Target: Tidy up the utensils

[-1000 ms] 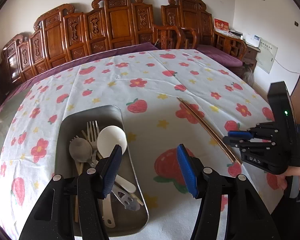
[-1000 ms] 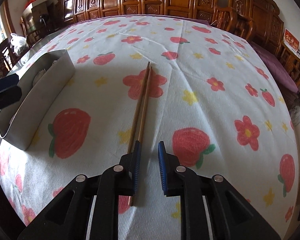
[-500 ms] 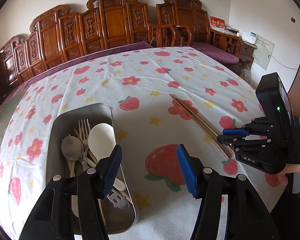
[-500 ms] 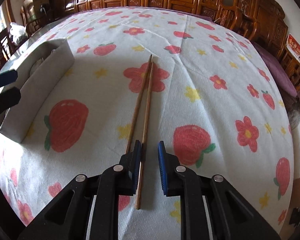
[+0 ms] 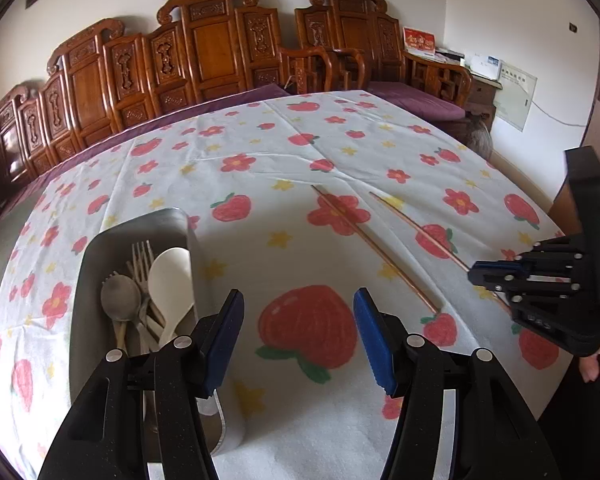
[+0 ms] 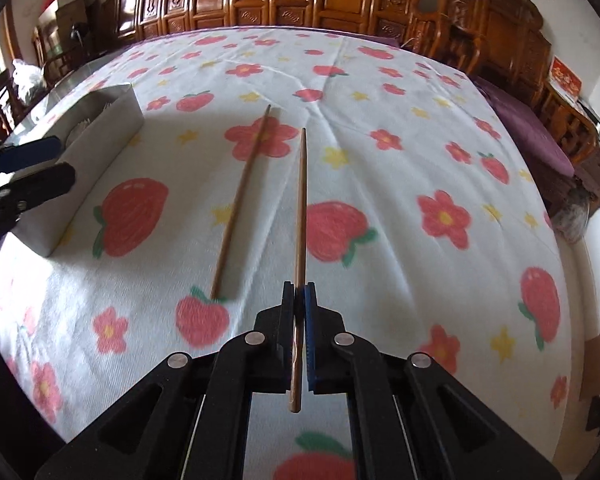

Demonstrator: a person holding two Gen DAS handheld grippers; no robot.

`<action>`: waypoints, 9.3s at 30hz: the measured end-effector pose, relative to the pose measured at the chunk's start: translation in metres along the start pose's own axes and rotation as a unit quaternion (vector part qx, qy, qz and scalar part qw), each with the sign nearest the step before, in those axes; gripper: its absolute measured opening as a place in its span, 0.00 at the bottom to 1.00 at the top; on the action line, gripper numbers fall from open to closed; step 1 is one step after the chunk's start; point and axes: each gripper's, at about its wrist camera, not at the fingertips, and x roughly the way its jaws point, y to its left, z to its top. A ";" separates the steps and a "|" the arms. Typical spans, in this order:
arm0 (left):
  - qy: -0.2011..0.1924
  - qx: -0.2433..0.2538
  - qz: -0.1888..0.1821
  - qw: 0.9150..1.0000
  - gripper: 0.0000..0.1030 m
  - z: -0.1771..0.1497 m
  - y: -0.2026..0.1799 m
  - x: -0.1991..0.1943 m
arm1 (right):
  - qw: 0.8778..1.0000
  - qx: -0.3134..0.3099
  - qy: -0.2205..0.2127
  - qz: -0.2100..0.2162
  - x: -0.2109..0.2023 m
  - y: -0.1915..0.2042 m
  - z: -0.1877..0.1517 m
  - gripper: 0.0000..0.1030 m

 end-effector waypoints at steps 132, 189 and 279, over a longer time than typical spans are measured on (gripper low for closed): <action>0.113 -0.063 0.081 0.988 0.04 -0.028 0.110 -0.002 | 0.991 -0.052 -0.078 0.090 -0.080 0.052 0.006 0.06; 0.034 -0.112 0.090 0.989 0.15 -0.035 0.196 -0.091 | 0.984 -0.077 -0.006 0.161 0.022 0.237 0.109 0.07; -0.183 -0.106 0.108 0.971 0.93 -0.018 0.020 -0.297 | 0.944 0.049 -0.328 0.000 -0.297 0.092 -0.019 0.98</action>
